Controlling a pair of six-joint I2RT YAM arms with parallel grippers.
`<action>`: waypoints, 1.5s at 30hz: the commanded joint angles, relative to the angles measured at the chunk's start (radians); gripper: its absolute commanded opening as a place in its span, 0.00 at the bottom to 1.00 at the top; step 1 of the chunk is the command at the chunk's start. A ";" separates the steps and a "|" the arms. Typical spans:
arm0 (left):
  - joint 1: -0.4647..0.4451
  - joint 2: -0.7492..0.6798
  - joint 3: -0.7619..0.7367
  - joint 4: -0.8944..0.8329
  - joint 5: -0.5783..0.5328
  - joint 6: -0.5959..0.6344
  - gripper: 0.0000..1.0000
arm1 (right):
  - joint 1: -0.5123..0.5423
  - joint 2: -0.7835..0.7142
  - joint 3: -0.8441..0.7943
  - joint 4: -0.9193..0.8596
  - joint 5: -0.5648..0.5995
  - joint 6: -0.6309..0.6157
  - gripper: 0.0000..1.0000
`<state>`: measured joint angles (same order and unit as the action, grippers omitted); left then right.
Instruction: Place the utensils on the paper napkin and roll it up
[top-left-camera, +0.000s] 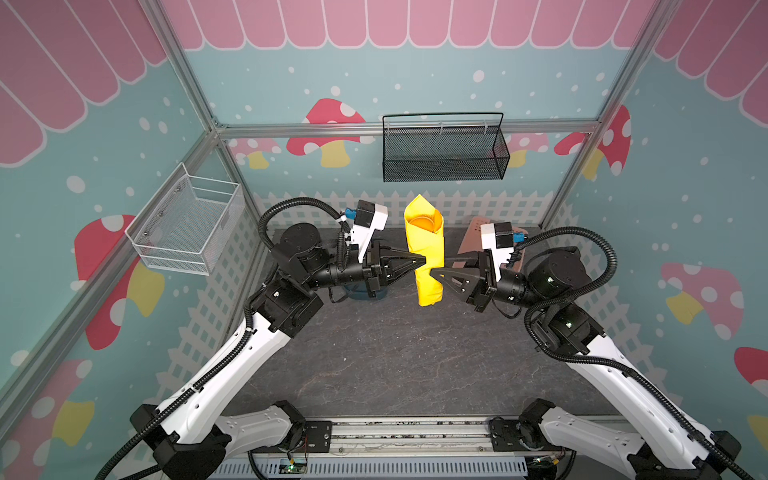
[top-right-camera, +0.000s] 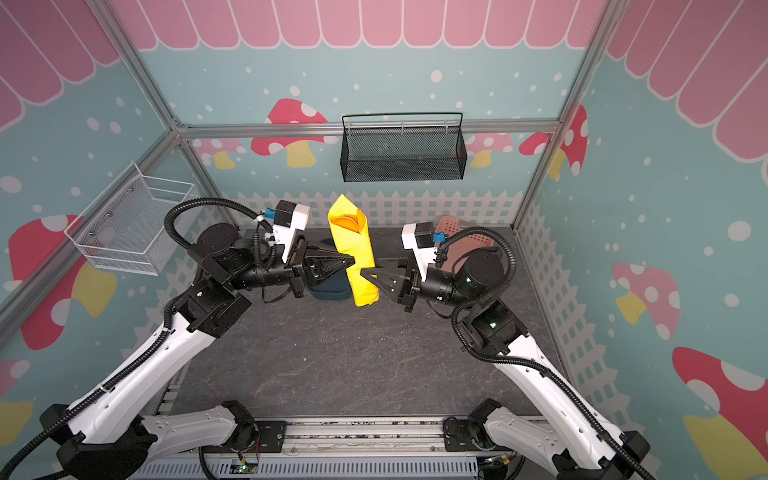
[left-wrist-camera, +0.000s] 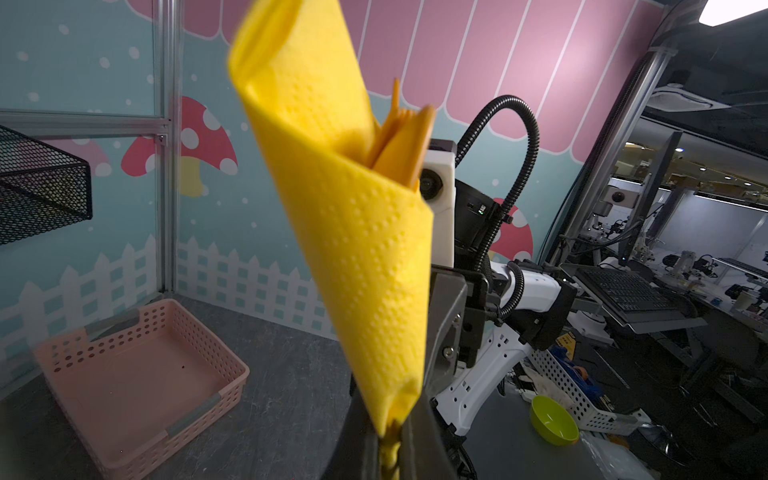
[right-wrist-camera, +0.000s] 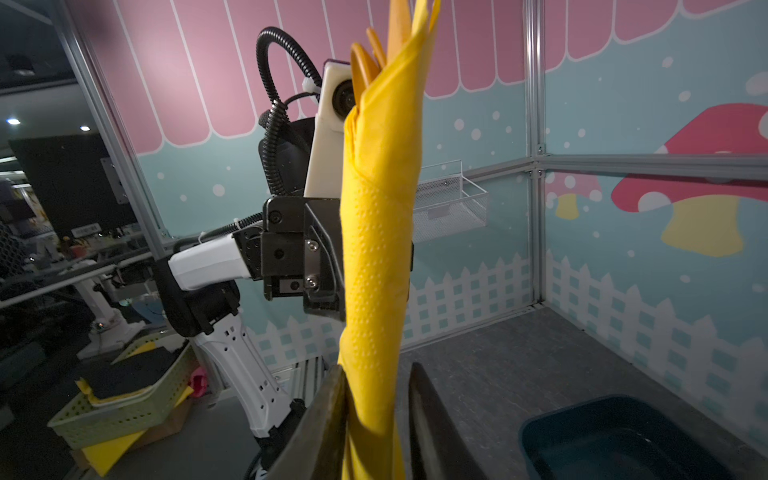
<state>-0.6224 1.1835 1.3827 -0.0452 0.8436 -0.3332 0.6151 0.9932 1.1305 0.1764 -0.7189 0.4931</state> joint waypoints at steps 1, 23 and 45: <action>0.025 -0.013 0.035 -0.082 -0.015 0.055 0.06 | -0.002 -0.024 -0.009 -0.034 0.072 -0.030 0.35; 0.297 0.159 0.064 -0.590 -0.286 0.306 0.00 | -0.017 0.084 -0.046 -0.271 0.295 -0.105 0.35; 0.499 0.822 0.481 -0.857 -0.179 0.316 0.00 | -0.071 0.213 -0.141 -0.340 0.279 -0.092 0.31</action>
<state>-0.1432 1.9598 1.8023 -0.8349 0.6273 -0.0418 0.5495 1.2160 1.0042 -0.1654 -0.4271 0.4118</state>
